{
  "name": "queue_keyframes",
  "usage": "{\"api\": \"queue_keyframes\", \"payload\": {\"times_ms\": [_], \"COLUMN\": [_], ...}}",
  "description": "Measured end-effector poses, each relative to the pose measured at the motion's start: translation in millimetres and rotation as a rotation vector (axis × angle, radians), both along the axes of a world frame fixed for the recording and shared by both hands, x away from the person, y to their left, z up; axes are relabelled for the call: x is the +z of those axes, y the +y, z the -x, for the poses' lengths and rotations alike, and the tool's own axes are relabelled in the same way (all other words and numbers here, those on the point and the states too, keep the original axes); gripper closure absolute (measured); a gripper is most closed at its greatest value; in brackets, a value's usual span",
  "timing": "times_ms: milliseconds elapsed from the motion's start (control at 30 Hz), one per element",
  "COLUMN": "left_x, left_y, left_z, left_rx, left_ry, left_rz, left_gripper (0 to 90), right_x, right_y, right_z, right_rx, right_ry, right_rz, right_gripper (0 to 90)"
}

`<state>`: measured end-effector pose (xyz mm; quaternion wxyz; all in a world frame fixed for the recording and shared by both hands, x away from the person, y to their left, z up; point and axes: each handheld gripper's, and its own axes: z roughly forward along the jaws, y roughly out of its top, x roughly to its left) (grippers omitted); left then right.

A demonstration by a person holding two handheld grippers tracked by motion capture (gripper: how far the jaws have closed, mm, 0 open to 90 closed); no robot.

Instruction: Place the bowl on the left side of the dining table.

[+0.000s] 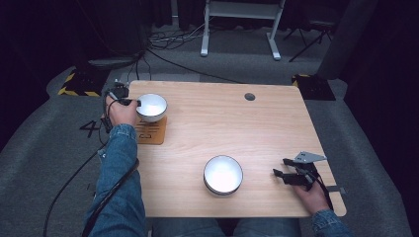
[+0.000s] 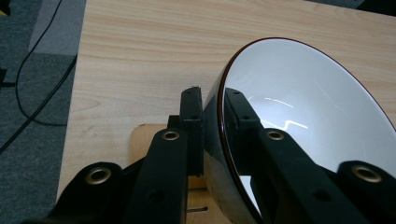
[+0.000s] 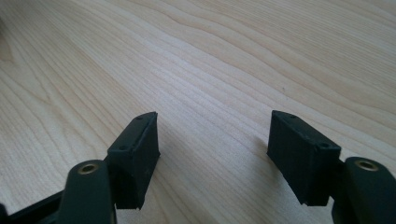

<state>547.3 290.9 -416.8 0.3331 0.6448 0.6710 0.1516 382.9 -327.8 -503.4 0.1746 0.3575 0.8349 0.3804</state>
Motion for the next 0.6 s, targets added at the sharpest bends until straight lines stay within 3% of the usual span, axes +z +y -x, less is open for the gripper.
{"api": "queue_keyframes", "payload": {"times_ms": [200, 300, 333, 367, 533, 600], "left_x": [-7.5, -10.4, -11.3, -13.2, -19.7, -23.5], "left_y": [5.1, 8.8, 9.8, 9.8, 14.5, 16.5], "left_z": [3.7, 6.5, 7.5, 8.0, 10.8, 12.8], "left_rx": [0.016, 0.009, -0.001, 0.015, 0.004, 0.003], "left_ry": [0.007, 0.008, 0.019, 0.014, 0.039, 0.044], "left_rz": [0.036, 0.020, 0.039, 0.033, 0.004, 0.014], "left_gripper": [79.3, 79.3, 79.3, 79.3, 79.0, 79.0], "right_x": [0.1, 0.1, 0.0, 0.1, 0.0, 0.0], "right_y": [-0.1, -0.1, -0.1, 0.2, 0.2, 0.3], "right_z": [0.0, 0.0, 0.0, 0.0, -0.1, -0.1], "right_rx": [0.001, 0.001, 0.000, -0.001, -0.001, -0.002], "right_ry": [0.001, 0.001, 0.000, 0.001, 0.001, 0.001], "right_rz": [0.001, 0.001, 0.001, -0.001, -0.001, -0.001], "right_gripper": [34.1, 34.1, 34.1, 34.0, 34.0, 34.0]}}
